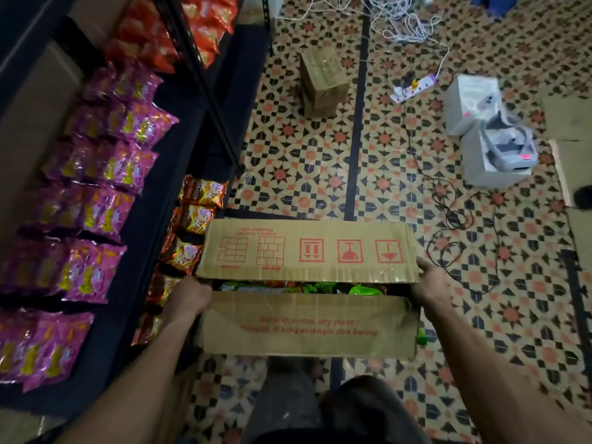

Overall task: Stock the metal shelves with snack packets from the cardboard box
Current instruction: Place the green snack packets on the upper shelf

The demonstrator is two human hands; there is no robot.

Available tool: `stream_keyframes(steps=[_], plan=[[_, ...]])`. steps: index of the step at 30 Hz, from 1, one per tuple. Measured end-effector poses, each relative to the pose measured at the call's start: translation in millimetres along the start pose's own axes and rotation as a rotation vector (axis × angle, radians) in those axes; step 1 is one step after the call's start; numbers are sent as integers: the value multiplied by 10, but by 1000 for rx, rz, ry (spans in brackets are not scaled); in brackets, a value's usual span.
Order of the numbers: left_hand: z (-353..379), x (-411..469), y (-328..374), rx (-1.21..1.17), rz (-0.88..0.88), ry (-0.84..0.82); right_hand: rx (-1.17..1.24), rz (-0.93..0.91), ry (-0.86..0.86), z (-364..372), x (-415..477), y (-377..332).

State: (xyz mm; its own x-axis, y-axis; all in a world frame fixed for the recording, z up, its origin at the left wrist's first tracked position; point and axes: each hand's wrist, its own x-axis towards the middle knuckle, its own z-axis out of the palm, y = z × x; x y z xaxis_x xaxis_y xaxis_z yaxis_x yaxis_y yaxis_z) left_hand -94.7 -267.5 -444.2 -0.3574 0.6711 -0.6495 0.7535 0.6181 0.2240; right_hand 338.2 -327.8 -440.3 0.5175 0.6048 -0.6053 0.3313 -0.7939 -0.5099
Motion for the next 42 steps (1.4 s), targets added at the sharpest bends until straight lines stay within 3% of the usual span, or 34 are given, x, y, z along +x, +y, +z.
stream_keyframes(steps=[13,20,25,28,31,36,42], plan=[[107,1015,836,82,-97,-27,49,102,-64,322,1056,-610],[112,1405,970,90,-110,-52,-192,16,-52,383,1314,-811],[93,1327,1059,-30,-136,-96,-82,-5,81,394,1189,-848],[142,1394,929,-179,-159,-163,77,-81,229,414,1050,-1057],[271,1602,683,-248,-149,-166,199,-185,253,447,983,-1403],[89,1256,931,-278,-131,-185,-32,-338,43,638,1189,-1709],[163,1179,895,-276,-111,-156,-436,-313,-120,873,1426,-1683]])
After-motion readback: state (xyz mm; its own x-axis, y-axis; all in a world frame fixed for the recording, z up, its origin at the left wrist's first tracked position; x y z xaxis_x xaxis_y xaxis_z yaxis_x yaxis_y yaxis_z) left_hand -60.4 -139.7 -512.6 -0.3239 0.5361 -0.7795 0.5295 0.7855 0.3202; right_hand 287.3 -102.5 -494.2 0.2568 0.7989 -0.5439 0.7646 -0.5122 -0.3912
